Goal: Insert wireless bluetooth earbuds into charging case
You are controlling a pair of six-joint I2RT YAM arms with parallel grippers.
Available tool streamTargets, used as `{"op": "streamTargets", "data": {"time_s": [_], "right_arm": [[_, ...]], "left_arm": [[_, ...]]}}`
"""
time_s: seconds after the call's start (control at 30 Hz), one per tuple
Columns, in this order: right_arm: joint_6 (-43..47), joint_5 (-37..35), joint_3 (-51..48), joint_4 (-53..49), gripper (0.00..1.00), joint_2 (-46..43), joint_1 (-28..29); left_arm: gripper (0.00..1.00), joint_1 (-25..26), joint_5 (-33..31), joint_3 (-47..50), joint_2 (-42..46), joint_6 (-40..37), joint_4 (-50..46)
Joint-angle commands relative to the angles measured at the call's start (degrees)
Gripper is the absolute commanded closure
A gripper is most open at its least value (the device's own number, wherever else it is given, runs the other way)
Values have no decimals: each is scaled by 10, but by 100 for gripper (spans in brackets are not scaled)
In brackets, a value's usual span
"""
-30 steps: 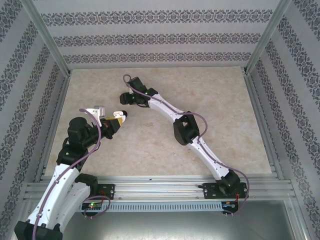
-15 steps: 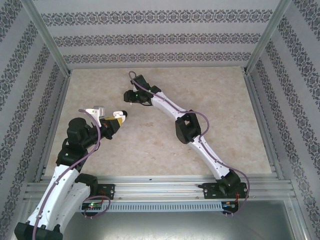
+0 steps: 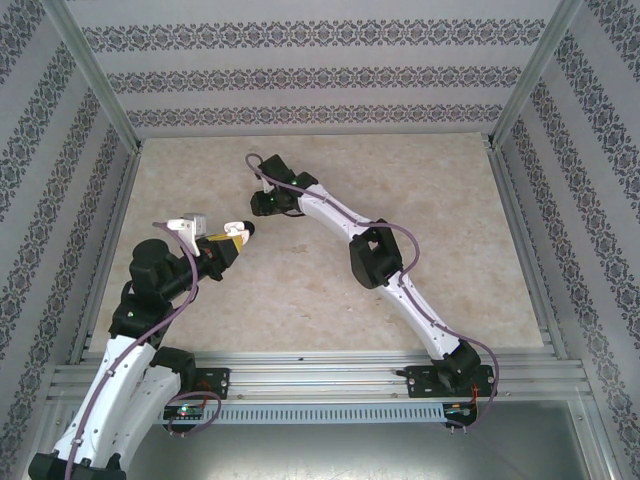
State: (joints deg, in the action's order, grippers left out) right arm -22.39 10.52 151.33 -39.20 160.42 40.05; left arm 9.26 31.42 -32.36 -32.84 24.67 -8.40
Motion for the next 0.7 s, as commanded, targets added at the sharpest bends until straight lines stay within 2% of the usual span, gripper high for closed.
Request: {"op": "streamTargets", "data": {"time_s": [0.0,0.5,0.67], "right_arm": [[45,-27,-14,-64,65,-24,14],[68,-69,1,-47,75,4,21],[61,-90,-2,-57,84,6,26]], "left_arm": [[98,-7,5,-2,13,9,-7],[98,-7,1,-5,23,13,-23],[98,-6,0,-4,22,13,-23]]}}
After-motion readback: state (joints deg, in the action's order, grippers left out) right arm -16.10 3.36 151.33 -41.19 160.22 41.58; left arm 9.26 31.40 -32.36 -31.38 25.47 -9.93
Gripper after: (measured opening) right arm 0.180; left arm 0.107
